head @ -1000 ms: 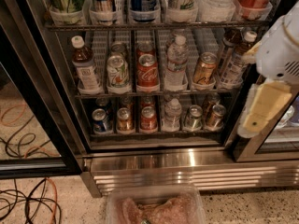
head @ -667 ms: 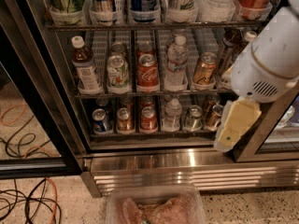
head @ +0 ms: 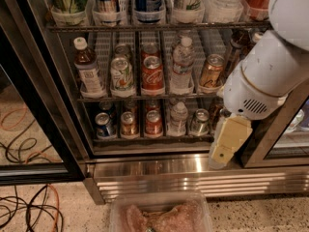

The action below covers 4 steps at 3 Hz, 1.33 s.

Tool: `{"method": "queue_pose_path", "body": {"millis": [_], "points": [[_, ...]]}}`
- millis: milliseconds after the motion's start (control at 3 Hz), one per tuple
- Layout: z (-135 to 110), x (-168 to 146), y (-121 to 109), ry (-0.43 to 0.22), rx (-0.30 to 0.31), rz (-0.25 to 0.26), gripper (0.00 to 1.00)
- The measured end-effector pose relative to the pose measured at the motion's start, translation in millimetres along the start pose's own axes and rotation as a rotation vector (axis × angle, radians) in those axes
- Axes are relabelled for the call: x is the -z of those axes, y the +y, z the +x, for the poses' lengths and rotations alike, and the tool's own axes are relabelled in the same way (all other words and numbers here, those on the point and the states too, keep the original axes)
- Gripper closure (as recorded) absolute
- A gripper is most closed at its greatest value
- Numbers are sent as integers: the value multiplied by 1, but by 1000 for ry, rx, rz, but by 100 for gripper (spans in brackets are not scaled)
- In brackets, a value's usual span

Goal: Pick pepsi can from bottom shelf of fridge

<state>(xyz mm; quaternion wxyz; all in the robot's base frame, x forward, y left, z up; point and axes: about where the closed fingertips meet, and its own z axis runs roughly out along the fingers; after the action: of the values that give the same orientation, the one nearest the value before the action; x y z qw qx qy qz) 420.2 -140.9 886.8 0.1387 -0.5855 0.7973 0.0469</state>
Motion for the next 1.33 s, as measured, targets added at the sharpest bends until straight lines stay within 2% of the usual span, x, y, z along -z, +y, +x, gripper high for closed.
{"method": "queue_pose_path", "body": {"millis": [333, 667, 1000, 1333], "points": [[-3, -19, 13, -34, -42, 3, 0], [-10, -58, 31, -74, -133, 15, 0], [-15, -91, 39, -95, -213, 18, 0], [-15, -91, 39, -95, -213, 18, 0]]}}
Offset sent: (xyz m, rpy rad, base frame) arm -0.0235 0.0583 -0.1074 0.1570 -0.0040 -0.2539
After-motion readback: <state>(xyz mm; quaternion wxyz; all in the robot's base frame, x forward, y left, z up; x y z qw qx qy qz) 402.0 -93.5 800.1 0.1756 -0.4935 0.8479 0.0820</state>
